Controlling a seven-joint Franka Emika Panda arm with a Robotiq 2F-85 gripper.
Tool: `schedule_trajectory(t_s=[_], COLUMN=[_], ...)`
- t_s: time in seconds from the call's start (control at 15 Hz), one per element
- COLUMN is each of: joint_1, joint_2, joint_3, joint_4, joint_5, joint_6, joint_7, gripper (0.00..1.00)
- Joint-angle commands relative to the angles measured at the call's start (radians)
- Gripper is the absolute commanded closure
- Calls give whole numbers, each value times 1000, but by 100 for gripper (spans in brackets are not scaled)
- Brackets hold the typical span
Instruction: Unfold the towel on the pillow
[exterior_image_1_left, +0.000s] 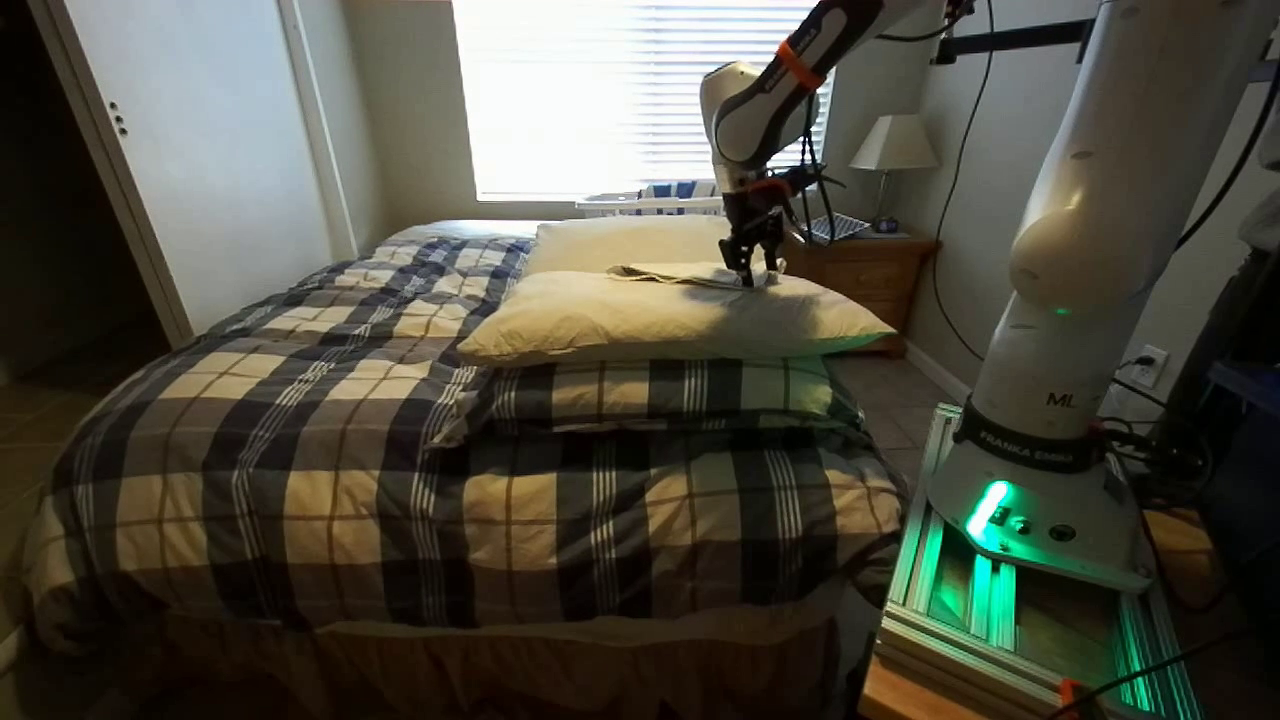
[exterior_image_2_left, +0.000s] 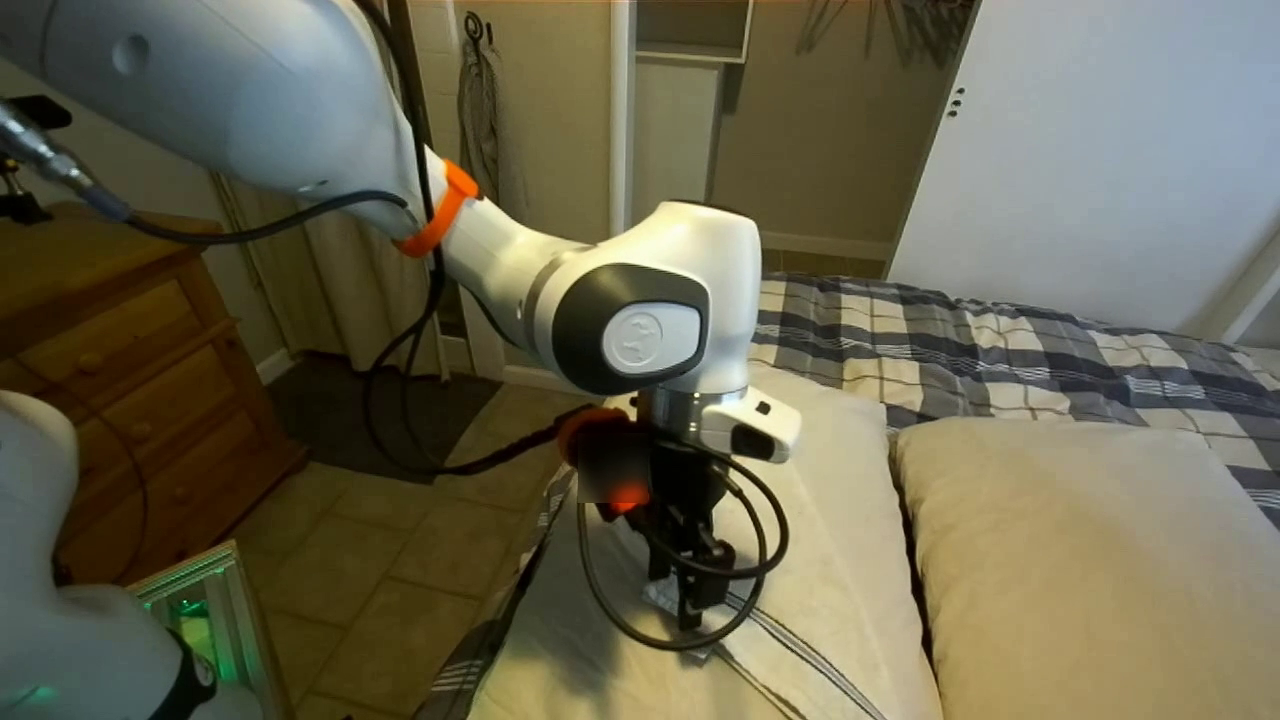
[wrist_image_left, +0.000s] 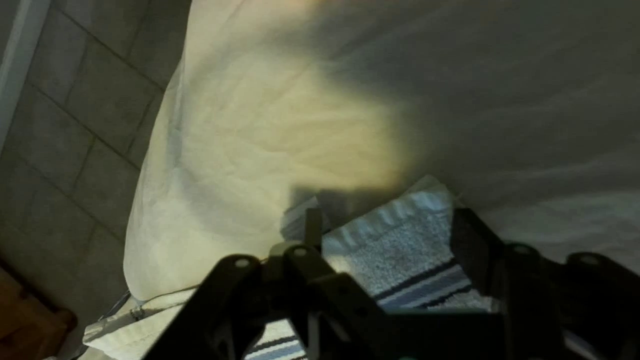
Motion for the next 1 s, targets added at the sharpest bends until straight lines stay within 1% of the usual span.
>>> schedule_trajectory(t_s=[0.0,0.07,0.13,0.2,0.27,0.33,0.4,0.47,0.53,0.8,0.93], joint_1=[-1,-1,-1,0,0,0,0,0,0,1,2], joint_2=[10,13,17,20,25,27,31,34,38,44,43], joint_3=[0,0,0,0,0,0,-1,-1,-1,-1,-2], joint_4=[-6,-5,-4,-3,-2,-1,0,1,1,4,5], joint_5=[28,28,29,28,31,31,33,33,33,37,36], joint_6=[28,30,35,36,38,39,41,42,44,51,54], joint_7=[-25,-25,-25,-26,-27,-26,-25,-26,-25,-25,-24], gripper=[14,16,15,9,2,5,22,33,33,62,75])
